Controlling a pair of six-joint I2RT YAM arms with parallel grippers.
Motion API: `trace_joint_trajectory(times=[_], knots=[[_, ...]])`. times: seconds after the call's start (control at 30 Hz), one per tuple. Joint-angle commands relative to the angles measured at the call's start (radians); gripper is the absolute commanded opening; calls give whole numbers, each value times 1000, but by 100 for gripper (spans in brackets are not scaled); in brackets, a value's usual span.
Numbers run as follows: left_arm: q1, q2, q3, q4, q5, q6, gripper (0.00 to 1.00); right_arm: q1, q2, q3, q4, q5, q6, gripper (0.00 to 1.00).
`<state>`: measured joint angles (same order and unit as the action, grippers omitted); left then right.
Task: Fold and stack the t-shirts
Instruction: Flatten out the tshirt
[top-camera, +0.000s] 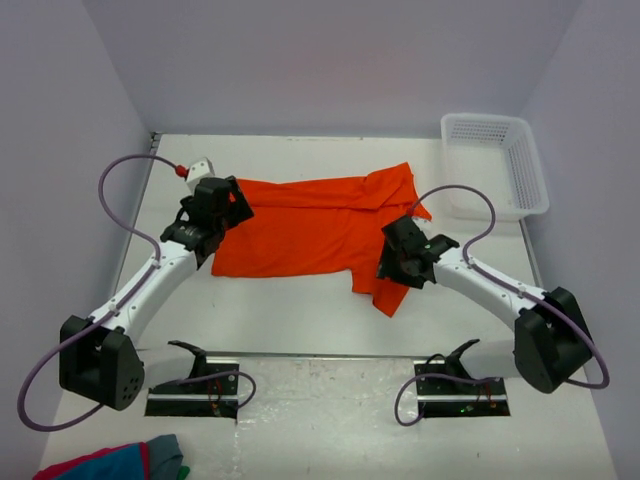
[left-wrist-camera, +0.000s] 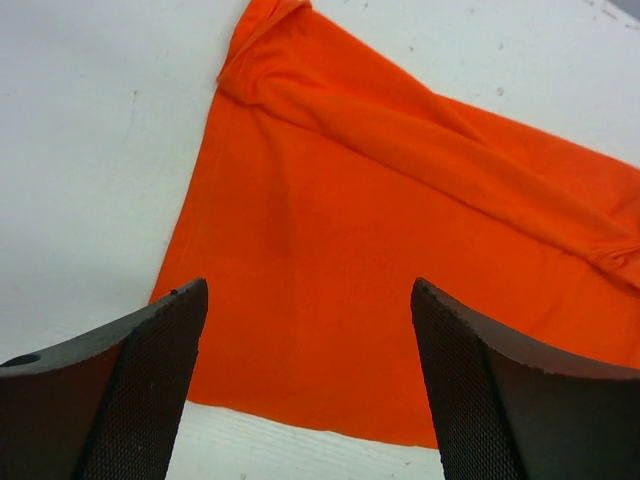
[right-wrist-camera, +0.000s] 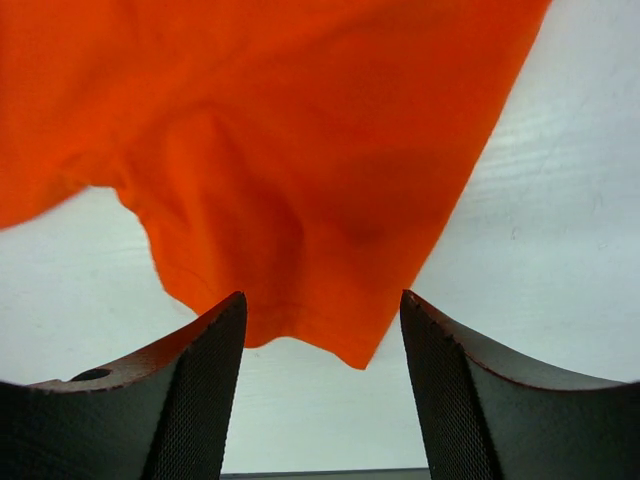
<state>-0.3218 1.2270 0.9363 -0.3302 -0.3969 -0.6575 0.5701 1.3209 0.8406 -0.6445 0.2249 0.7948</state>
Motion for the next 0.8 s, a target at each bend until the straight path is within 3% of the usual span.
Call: trace_joint_trajectory(times=[0.0,0.23,0.4,0.63,0.77], knots=[[1,-67,-30,-6,-5,16,82,37,17,-27,-38,46,170,63],[0,-126,-103,19,49,12,82,125,54,-115,-75,125,352,49],[0,-141,-125,34,63,27,82,171,87,-141,-90,131,460,48],[0,-141,-146,46,87,27,81,191,123,-133,-80,137,481,47],[0,-158,-157,45,86,30,81,195,129,-153,-49,117,503,41]])
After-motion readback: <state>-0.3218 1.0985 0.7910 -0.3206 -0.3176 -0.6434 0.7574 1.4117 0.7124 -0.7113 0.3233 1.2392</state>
